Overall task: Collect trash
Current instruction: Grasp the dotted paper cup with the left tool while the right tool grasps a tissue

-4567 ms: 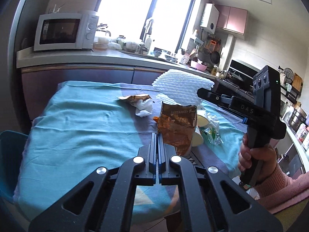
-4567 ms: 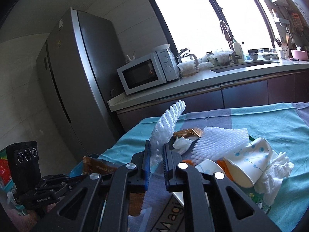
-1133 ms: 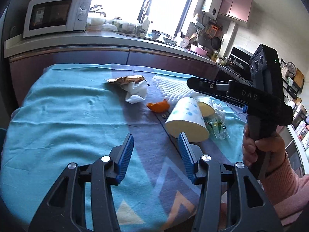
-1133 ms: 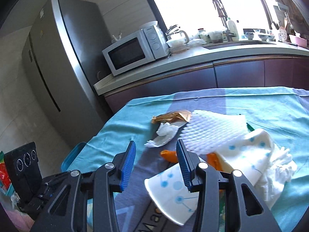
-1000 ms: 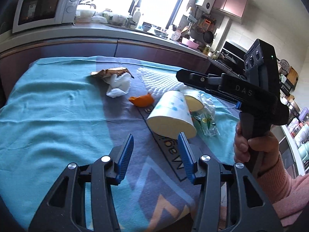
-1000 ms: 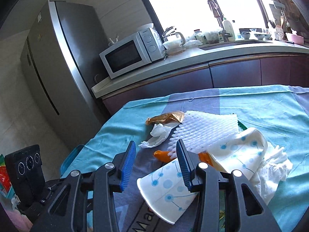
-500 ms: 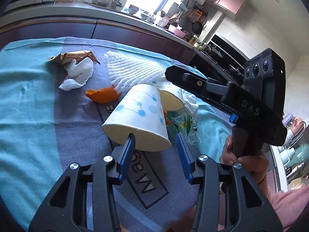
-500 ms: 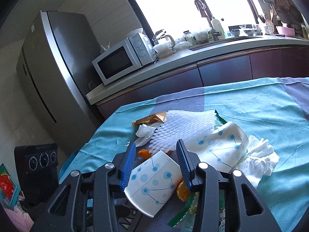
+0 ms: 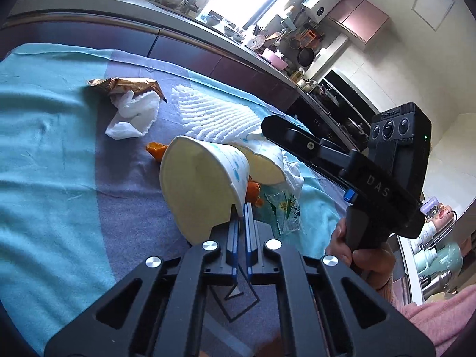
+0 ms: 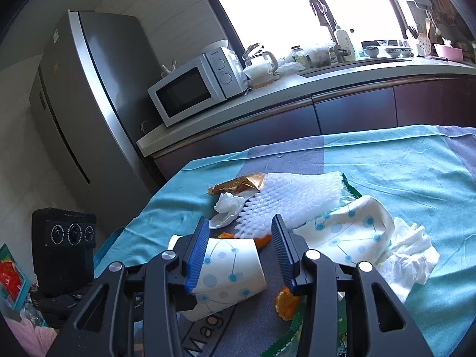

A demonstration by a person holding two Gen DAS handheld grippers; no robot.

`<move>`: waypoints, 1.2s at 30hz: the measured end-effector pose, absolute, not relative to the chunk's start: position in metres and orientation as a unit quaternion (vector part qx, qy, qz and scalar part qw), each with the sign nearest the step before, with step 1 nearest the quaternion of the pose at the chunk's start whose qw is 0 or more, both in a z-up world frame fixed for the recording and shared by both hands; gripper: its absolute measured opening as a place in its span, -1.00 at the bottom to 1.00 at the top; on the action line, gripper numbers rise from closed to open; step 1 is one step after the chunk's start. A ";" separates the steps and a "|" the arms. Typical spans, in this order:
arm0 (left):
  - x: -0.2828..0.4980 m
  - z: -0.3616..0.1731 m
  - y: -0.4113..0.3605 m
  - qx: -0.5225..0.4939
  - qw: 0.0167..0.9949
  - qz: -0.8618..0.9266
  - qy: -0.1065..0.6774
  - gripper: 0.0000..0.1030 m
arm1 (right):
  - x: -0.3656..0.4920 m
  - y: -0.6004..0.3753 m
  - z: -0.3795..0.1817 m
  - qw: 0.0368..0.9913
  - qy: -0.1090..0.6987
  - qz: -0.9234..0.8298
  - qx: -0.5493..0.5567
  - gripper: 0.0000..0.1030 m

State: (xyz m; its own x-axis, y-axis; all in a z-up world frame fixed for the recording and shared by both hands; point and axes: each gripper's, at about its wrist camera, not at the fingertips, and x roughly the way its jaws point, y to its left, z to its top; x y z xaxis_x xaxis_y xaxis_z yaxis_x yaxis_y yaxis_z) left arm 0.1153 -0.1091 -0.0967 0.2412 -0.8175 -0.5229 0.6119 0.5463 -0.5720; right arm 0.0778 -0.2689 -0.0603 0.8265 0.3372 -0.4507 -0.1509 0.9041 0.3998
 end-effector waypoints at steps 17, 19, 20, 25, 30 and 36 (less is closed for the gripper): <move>0.113 -0.065 0.005 -0.126 0.852 -0.357 0.361 -0.92 | 0.175 -0.208 -0.070 0.919 0.354 0.134 0.108 -0.04; 0.113 -0.064 0.018 -0.127 0.858 -0.345 0.359 -0.92 | 0.182 -0.205 -0.074 0.918 0.361 0.128 0.102 -0.01; 0.113 -0.064 0.023 -0.128 0.860 -0.341 0.358 -0.92 | 0.185 -0.203 -0.077 0.916 0.369 0.124 0.097 0.00; 0.115 -0.065 0.042 -0.134 0.866 -0.323 0.359 -0.92 | 0.195 -0.198 -0.087 0.911 0.385 0.112 0.095 -0.13; 0.114 -0.065 0.053 -0.129 0.873 -0.310 0.355 -0.92 | 0.195 -0.201 -0.090 0.910 0.385 0.109 0.108 -0.56; 0.108 -0.064 0.064 -0.132 0.879 -0.299 0.349 -0.92 | 0.186 -0.201 -0.083 0.914 0.371 0.120 0.115 -0.85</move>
